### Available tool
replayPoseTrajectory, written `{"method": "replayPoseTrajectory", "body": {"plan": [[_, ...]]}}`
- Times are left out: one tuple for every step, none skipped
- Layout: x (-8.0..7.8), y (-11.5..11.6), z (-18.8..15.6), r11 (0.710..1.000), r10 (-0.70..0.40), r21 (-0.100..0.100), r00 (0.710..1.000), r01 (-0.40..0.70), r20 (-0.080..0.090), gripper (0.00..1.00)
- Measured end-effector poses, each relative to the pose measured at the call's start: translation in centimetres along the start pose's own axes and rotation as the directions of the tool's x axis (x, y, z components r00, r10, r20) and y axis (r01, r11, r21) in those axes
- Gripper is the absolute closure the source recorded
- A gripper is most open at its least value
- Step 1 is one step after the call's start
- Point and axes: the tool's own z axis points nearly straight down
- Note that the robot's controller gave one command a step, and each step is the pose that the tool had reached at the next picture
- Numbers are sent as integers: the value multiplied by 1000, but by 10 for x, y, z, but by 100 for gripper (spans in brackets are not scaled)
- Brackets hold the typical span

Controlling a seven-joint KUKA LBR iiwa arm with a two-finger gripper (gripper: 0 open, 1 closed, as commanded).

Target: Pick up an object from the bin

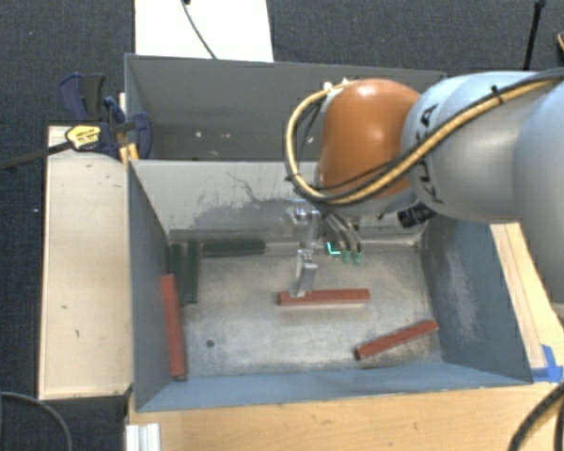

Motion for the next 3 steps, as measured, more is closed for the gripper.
{"method": "replayPoseTrajectory", "body": {"plan": [[26,-66,78,998,-58,3,998,58,-2,0],[43,-64,42,990,-141,1,990,141,5,0],[53,-85,44,999,-35,1,999,35,2,0]]}}
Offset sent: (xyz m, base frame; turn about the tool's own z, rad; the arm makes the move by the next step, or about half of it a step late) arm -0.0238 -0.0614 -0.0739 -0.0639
